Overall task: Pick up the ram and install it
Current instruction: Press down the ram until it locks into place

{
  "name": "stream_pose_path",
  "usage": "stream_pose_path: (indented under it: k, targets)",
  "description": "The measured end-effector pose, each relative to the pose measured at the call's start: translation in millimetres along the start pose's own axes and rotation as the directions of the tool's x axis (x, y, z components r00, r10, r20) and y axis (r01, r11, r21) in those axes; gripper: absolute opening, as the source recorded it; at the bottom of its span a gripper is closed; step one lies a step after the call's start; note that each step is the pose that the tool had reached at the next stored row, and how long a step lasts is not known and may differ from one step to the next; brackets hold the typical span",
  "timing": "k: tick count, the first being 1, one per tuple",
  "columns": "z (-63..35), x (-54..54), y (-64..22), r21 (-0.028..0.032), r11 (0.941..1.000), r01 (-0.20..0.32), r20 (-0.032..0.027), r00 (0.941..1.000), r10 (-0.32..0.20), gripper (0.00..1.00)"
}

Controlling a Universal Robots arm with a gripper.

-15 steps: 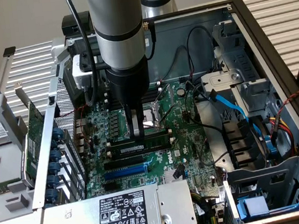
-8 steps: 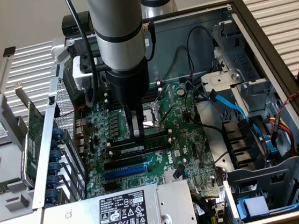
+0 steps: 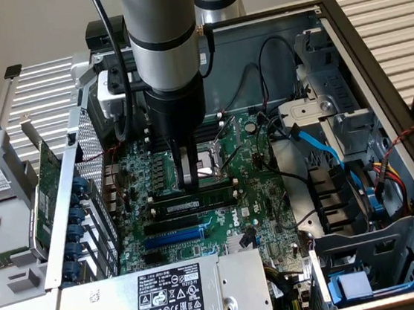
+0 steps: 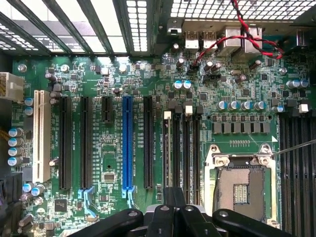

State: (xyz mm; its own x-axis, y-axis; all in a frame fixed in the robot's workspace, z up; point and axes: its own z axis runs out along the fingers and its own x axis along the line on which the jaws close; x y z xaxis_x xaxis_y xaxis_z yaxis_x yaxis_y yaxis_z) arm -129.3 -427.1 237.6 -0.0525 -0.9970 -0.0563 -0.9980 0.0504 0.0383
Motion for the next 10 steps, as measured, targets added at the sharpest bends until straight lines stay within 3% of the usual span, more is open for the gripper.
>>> stream_pose_path:
  k: [4,10]
  targets:
    - [-8.2,-0.4,0.3,-0.0001,1.0,0.0,-0.0001,1.0,0.0,0.11]
    - [-9.1,-0.5,0.3,-0.0001,1.0,0.0,0.0,1.0,0.0,0.11]
